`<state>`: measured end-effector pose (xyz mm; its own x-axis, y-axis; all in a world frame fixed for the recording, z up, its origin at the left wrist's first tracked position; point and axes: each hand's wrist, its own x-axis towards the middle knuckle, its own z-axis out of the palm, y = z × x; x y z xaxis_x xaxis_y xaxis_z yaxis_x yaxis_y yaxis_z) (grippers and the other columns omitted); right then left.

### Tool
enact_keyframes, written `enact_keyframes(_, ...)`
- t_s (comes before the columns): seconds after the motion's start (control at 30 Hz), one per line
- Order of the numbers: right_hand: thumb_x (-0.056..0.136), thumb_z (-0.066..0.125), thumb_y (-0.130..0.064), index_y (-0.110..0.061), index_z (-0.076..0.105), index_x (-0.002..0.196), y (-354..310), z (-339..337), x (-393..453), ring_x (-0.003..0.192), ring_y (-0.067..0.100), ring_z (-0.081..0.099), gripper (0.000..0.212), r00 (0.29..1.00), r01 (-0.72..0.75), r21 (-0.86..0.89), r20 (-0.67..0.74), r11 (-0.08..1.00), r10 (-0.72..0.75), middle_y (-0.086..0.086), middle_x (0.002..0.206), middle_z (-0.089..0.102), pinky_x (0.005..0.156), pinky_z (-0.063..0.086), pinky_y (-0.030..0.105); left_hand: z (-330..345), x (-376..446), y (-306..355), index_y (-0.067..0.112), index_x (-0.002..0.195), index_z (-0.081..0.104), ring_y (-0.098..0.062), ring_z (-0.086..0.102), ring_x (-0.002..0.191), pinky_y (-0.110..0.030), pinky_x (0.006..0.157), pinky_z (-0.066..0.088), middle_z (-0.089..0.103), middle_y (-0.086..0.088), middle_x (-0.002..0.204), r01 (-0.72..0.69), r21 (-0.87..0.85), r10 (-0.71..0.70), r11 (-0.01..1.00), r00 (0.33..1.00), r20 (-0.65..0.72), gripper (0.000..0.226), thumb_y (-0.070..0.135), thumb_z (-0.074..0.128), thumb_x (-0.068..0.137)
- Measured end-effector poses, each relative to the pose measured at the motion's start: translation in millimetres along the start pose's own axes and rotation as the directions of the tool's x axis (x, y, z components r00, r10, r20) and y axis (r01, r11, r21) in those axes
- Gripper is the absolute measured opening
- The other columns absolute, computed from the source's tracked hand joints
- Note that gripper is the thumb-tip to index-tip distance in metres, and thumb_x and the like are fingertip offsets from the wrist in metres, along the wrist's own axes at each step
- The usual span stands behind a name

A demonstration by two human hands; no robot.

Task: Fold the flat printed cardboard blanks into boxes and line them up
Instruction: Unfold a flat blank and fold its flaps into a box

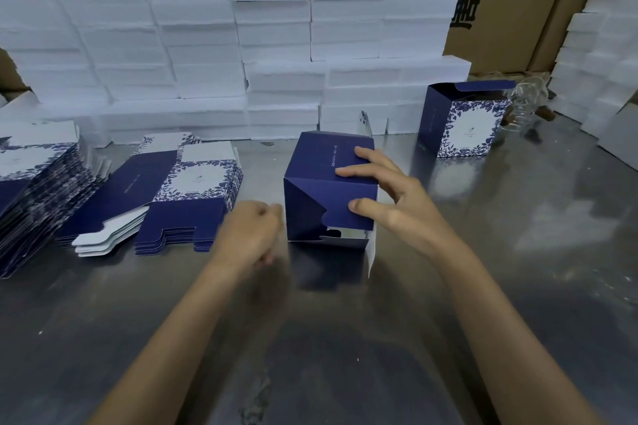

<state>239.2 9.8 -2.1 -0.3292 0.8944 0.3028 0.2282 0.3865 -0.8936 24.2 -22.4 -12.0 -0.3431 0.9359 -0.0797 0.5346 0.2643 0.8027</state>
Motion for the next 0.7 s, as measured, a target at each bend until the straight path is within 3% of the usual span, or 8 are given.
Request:
enact_keyframes(0.07,0.086,0.07,0.001,-0.037,0.072,0.111,0.1,0.4,0.5,0.148,-0.006,0.023,0.046,1.0,0.007,0.012,-0.001,1.0,-0.007,-0.018,0.152,0.044,0.12,0.025,0.029,-5.8,3.0,-2.5,0.006,0.082,0.061,-0.03,0.056,0.066,-0.045,0.07,0.052,0.059,-0.006,0.066,-0.133,-0.047,0.116,0.99,0.957,-0.266,0.026,0.021,0.045,0.094)
enact_keyframes(0.13,0.085,0.068,0.003,-0.036,0.073,0.109,0.6,1.1,0.7,0.147,-0.007,0.024,0.046,1.0,0.008,0.036,-0.008,0.999,-0.007,-0.019,0.151,0.045,0.113,0.028,0.022,-3.6,-0.4,2.3,0.017,0.089,0.061,-0.021,0.058,0.085,-0.048,0.082,0.053,0.062,0.003,0.085,-0.328,-0.187,0.24,0.926,0.894,-0.377,0.016,0.019,0.048,0.097)
enact_keyframes(0.23,0.084,0.067,0.006,-0.035,0.074,0.106,1.4,3.3,0.6,0.148,-0.005,0.025,0.046,1.0,0.007,0.071,-0.015,0.997,-0.006,-0.018,0.149,0.047,0.118,0.029,0.027,2.6,-11.8,10.6,0.034,0.114,0.059,0.006,0.052,0.114,-0.028,0.095,0.047,0.057,0.025,0.12,-0.544,-0.204,0.468,0.814,0.822,-0.323,0.018,0.024,0.059,0.098)
enact_keyframes(0.33,0.084,0.069,0.006,-0.034,0.074,0.102,0.5,4.5,0.4,0.145,-0.006,0.03,0.043,1.0,0.009,0.112,-0.015,0.994,-0.008,-0.016,0.147,0.049,0.12,0.031,0.033,9.3,-14.8,8.2,0.029,0.13,0.057,0.005,0.036,0.139,-0.027,0.114,0.034,0.047,0.023,0.145,-0.634,-0.189,0.609,0.75,0.773,-0.179,0.034,0.022,0.064,0.097)
enact_keyframes(0.47,0.084,0.078,-0.002,-0.025,0.075,0.101,0.4,10.5,0.8,0.133,-0.001,0.049,0.029,0.998,0.025,0.185,-0.062,0.982,-0.014,-0.012,0.144,0.051,0.112,0.044,0.041,18.0,-17.9,9.3,0.022,0.128,0.061,-0.001,0.029,0.146,-0.035,0.12,0.028,0.051,0.014,0.145,-0.615,-0.244,0.602,0.75,0.787,-0.134,0.032,0.016,0.064,0.096)
enact_keyframes(0.6,0.083,0.082,-0.014,-0.027,0.076,0.105,0.6,17.9,-0.2,0.131,-0.005,0.046,0.027,0.994,0.046,0.127,-0.105,0.991,-0.033,-0.015,0.145,0.048,0.099,0.046,0.015,18.9,-15.9,9.5,0.017,0.119,0.067,-0.002,0.033,0.144,-0.032,0.119,0.029,0.061,0.01,0.134,-0.61,-0.267,0.588,0.746,0.792,-0.168,0.027,0.013,0.069,0.093)
enact_keyframes(0.7,0.083,0.082,-0.015,-0.029,0.077,0.103,1.0,21.5,-0.8,0.129,-0.008,0.047,0.025,0.991,0.054,0.136,-0.127,0.989,-0.037,-0.016,0.143,0.048,0.092,0.046,0.008,19.6,-15.2,9.9,0.015,0.115,0.07,-0.002,0.036,0.142,-0.033,0.118,0.031,0.064,0.008,0.131,-0.59,-0.292,0.562,0.753,0.807,-0.181,0.025,0.013,0.071,0.091)
